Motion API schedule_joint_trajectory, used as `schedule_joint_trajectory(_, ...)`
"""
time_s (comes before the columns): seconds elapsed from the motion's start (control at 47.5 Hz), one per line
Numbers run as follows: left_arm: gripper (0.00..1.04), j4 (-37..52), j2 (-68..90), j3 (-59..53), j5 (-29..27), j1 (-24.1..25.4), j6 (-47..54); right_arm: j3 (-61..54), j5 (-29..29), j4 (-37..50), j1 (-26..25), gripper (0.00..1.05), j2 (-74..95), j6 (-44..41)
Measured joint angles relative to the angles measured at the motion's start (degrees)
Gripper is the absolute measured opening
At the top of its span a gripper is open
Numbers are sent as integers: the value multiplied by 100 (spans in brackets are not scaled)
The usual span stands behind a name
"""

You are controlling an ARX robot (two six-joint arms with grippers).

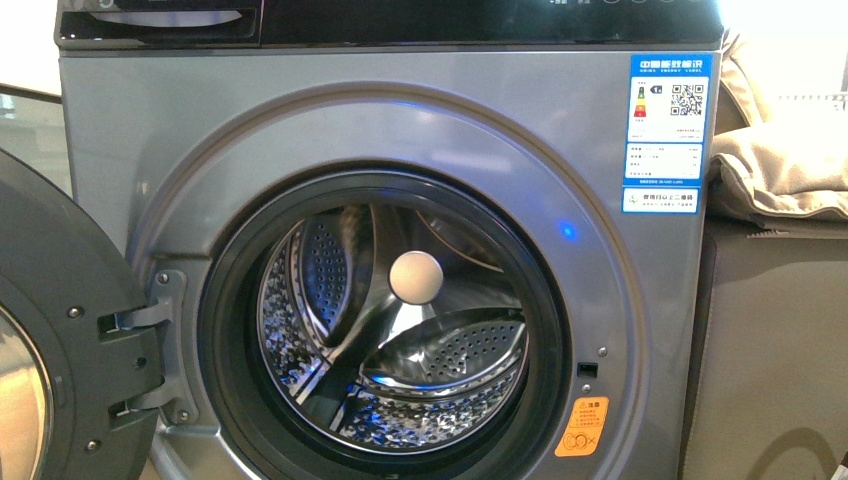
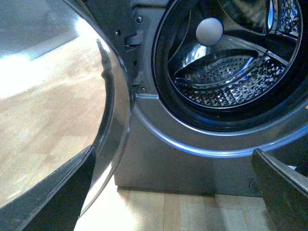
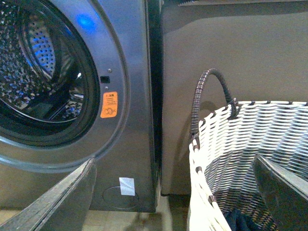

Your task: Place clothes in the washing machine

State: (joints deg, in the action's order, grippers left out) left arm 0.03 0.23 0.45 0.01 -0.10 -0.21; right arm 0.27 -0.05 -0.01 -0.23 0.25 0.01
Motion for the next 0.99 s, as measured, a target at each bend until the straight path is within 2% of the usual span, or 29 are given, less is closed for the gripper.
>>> schedule_joint_trajectory(0.99,98,0,0,0,0,0,0,0,0,0,0,97,0,0)
